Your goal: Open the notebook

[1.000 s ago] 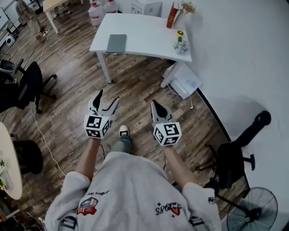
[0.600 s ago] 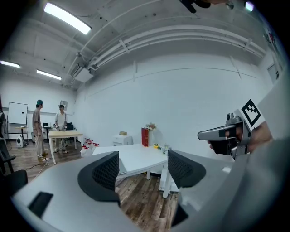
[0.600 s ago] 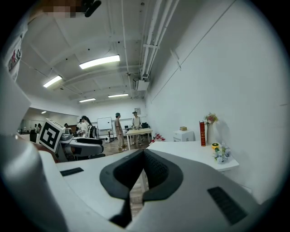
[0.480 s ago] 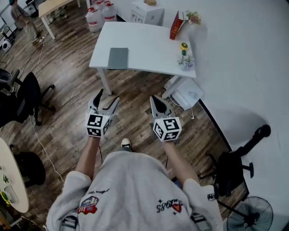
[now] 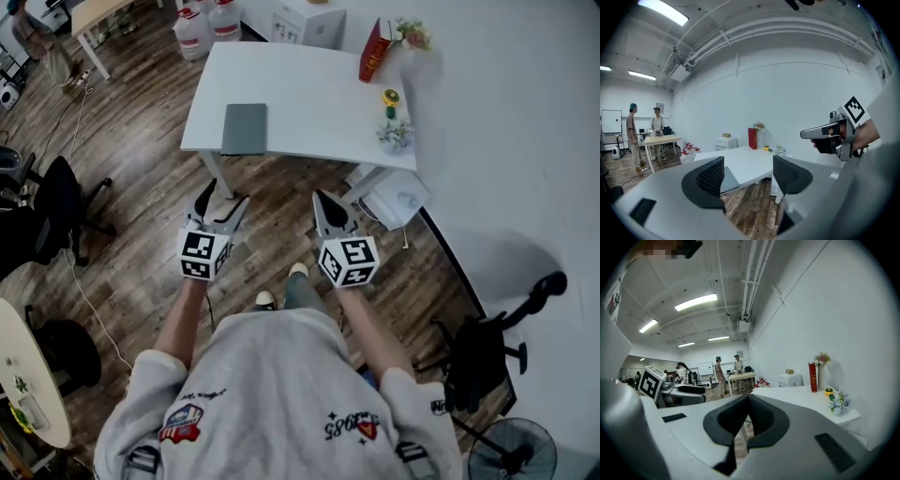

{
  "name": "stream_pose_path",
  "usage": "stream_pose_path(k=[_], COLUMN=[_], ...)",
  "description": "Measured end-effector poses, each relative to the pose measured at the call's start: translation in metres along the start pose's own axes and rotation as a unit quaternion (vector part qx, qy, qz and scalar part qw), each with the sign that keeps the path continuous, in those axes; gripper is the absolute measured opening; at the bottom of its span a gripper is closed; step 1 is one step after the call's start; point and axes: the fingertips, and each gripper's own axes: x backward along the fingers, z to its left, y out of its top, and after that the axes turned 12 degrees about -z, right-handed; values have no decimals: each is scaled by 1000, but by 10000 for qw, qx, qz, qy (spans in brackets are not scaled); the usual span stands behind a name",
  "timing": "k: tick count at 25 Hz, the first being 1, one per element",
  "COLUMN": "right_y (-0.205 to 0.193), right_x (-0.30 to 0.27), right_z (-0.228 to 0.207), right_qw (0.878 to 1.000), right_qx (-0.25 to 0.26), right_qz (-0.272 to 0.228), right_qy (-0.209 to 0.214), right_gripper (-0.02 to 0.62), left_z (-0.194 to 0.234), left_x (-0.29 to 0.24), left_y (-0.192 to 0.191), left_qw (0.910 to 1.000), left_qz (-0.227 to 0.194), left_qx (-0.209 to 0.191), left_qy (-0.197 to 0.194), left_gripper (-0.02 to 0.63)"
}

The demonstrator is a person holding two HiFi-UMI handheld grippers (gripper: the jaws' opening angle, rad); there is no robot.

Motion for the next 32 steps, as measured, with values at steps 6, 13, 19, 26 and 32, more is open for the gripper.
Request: stream_pose_path(k=[6,13,19,26,32], right_y=[-6,6,11,0,-2], right_x=[-68,-170,-246,-290,-311], right_z=[-50,-124,-168,-198,-204], right_qw=[9998,9983,9953,9924,9923], right_qx=[-86,-132,-196,-322,-331], right_qz=[30,61,147,325,317], right_qy=[166,571,941,1140,1154], right_gripper=[0,0,0,0,0], left_z=[30,60,90,102,115], left_x=[-69,-173,-239,-275,-289], left_y=[-14,-11,-13,-34,-51], left_qw=[9997,9990,9971,9946,9936], left_qz=[163,290,430,673,861], left_qx=[-33,-50,-24,45,28], left_qy=[154,350,631,789,736], left_gripper=[311,311,311,311,311])
